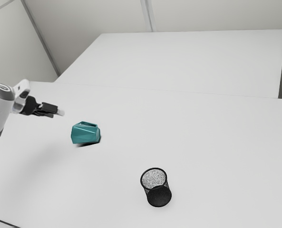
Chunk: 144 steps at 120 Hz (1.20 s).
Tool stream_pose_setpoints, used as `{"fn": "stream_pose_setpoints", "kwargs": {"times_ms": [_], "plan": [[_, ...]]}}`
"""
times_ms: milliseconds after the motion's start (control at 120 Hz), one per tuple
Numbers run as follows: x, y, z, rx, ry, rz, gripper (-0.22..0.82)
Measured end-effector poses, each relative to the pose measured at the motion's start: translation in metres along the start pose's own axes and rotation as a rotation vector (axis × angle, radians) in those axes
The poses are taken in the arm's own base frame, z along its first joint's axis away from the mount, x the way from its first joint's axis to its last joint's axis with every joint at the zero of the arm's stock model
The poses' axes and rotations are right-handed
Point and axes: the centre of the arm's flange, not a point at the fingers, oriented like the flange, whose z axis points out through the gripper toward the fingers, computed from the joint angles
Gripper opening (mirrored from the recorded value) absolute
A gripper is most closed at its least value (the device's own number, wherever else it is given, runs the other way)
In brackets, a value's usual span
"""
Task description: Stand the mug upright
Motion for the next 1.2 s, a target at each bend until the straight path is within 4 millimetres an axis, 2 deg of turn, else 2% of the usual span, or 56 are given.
{"fn": "stream_pose_setpoints", "kwargs": {"times_ms": [308, 425, 567, 717, 908, 1083, 1200], "plan": [[-0.031, -0.016, 0.045, -0.039, 0.036, 0.154, 0.58], [-0.039, -0.017, 0.064, -0.05, 0.021, 0.214, 0.58], [-0.042, -0.008, 0.086, -0.07, 0.006, 0.294, 0.58], [-0.044, -0.003, 0.095, -0.08, 0.012, 0.355, 0.58], [-0.055, 0.0, 0.096, -0.089, 0.019, 0.4, 0.57], [-0.058, 0.001, 0.102, -0.089, 0.017, 0.439, 0.4], [-0.058, 0.004, 0.108, -0.091, 0.012, 0.465, 0.33]]}}
